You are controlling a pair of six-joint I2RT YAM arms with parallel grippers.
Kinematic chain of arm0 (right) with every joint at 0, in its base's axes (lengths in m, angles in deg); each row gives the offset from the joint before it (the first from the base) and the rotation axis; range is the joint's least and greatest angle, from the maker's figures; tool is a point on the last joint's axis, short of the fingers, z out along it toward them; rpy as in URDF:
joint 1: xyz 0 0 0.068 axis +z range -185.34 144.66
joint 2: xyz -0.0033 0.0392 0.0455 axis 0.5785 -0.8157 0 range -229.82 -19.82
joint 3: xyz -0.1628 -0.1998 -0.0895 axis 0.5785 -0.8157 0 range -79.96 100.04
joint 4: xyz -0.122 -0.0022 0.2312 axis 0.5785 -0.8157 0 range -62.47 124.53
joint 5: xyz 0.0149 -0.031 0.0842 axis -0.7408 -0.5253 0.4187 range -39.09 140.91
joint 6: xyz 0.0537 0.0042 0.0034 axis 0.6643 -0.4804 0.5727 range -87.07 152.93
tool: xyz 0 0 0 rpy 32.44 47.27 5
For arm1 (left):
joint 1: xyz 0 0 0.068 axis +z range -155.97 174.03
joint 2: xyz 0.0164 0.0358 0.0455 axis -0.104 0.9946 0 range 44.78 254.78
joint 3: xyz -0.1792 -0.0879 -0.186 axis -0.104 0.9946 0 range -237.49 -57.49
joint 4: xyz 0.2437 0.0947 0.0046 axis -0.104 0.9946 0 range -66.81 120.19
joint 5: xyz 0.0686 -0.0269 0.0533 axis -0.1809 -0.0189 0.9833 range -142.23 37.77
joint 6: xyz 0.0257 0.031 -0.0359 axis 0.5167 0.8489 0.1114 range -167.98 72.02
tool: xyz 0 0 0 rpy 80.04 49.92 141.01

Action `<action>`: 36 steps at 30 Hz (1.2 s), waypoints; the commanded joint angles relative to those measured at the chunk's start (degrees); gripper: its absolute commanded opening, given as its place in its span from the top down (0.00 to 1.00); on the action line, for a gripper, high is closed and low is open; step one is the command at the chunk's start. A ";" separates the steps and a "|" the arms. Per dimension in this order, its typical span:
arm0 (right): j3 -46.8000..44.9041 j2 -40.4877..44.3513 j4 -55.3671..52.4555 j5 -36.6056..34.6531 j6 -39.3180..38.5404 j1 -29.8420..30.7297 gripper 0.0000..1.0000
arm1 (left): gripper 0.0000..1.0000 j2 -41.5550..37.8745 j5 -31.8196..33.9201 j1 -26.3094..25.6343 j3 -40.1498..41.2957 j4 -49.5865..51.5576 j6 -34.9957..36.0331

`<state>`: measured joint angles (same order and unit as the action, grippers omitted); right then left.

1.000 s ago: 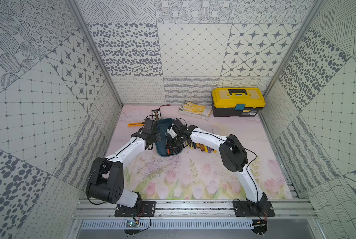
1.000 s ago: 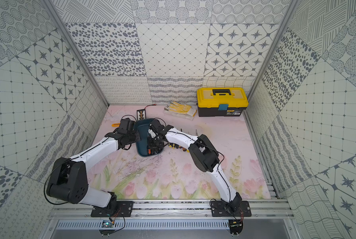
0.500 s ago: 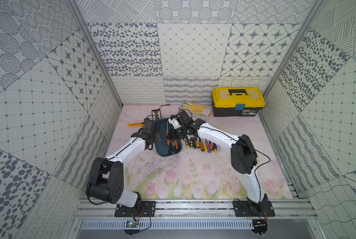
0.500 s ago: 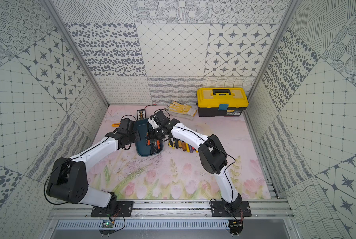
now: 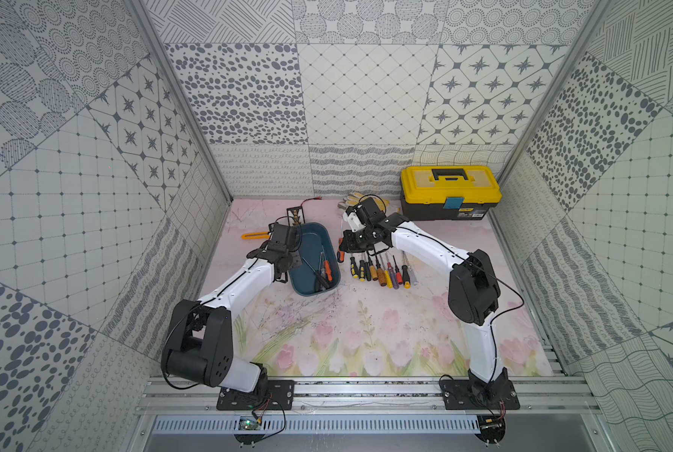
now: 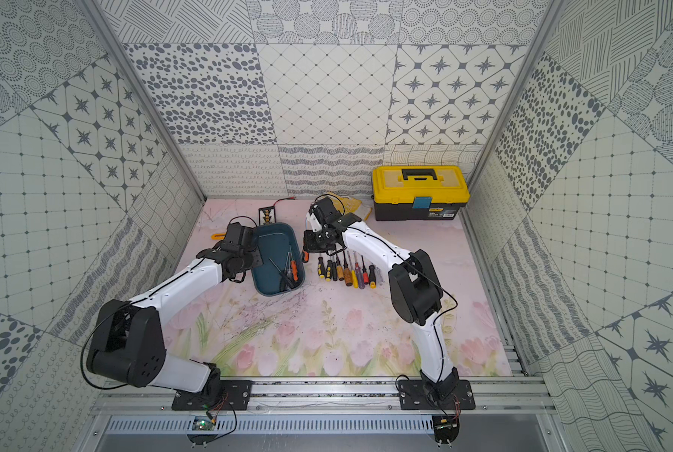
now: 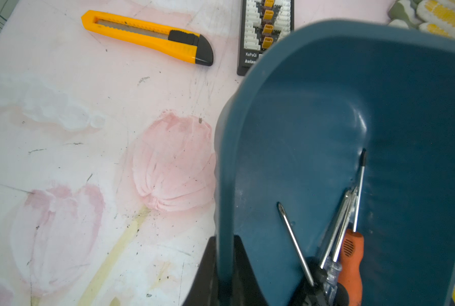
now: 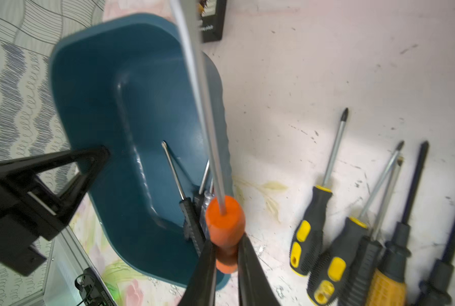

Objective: Take out the screwdriver from the storage box
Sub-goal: Place the screwdriver at the center of the board.

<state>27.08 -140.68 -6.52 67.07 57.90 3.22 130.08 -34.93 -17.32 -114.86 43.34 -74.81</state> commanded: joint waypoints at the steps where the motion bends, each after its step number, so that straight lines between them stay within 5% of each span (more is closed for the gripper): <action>1: 4.36 -3.22 -5.59 -3.56 -2.73 0.72 1.00 | 1.00 -1.27 3.11 0.18 -0.82 1.21 0.31; 19: 18.15 -15.96 -17.87 -8.95 -4.31 0.81 1.00 | 1.00 -3.38 4.30 0.19 -1.65 2.88 1.69; 36: 21.07 -15.47 -17.19 -7.66 -5.16 0.82 1.00 | 1.00 -2.69 3.24 0.97 -2.27 1.57 2.78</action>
<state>47.02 -156.00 -24.40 59.20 54.08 3.84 128.05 -31.42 -16.67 -115.82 47.60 -73.17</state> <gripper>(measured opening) 0.048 0.118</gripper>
